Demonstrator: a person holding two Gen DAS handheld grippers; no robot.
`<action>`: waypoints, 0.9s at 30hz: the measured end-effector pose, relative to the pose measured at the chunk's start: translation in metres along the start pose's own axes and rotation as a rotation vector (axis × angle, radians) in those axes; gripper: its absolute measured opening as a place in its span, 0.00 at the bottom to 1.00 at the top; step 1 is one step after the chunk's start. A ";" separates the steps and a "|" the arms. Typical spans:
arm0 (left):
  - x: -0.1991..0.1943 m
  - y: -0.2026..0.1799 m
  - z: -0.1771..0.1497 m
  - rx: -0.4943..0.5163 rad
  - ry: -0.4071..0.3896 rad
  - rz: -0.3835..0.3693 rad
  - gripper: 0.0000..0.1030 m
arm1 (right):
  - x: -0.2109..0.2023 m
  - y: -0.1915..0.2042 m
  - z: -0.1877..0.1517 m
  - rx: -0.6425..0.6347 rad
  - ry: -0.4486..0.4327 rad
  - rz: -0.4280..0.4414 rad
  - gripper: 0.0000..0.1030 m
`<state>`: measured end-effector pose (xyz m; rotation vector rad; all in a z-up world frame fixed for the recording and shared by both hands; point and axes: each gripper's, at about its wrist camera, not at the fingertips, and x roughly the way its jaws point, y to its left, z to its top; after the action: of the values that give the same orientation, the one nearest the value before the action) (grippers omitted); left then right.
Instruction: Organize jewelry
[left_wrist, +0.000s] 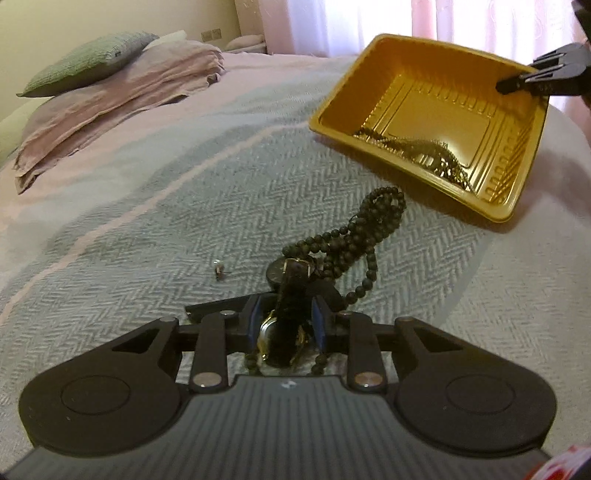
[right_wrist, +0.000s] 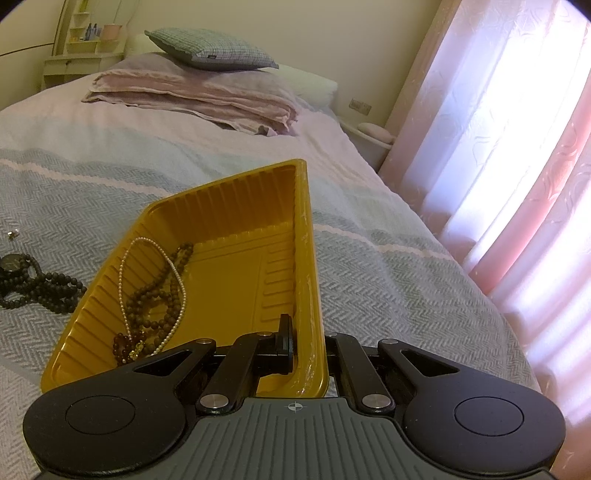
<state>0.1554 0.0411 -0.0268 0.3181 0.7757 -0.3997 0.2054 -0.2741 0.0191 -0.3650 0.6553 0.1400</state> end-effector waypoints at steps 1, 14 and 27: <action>0.002 -0.001 0.000 0.004 0.004 0.000 0.25 | 0.000 0.000 0.000 0.001 0.000 0.000 0.04; -0.009 -0.004 0.021 0.061 0.002 0.031 0.12 | -0.002 0.000 0.001 -0.001 -0.003 0.001 0.04; -0.033 -0.005 0.068 0.074 -0.097 -0.009 0.12 | -0.002 0.000 0.002 -0.008 0.002 0.000 0.04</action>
<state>0.1736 0.0161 0.0428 0.3623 0.6683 -0.4499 0.2052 -0.2730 0.0219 -0.3722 0.6569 0.1426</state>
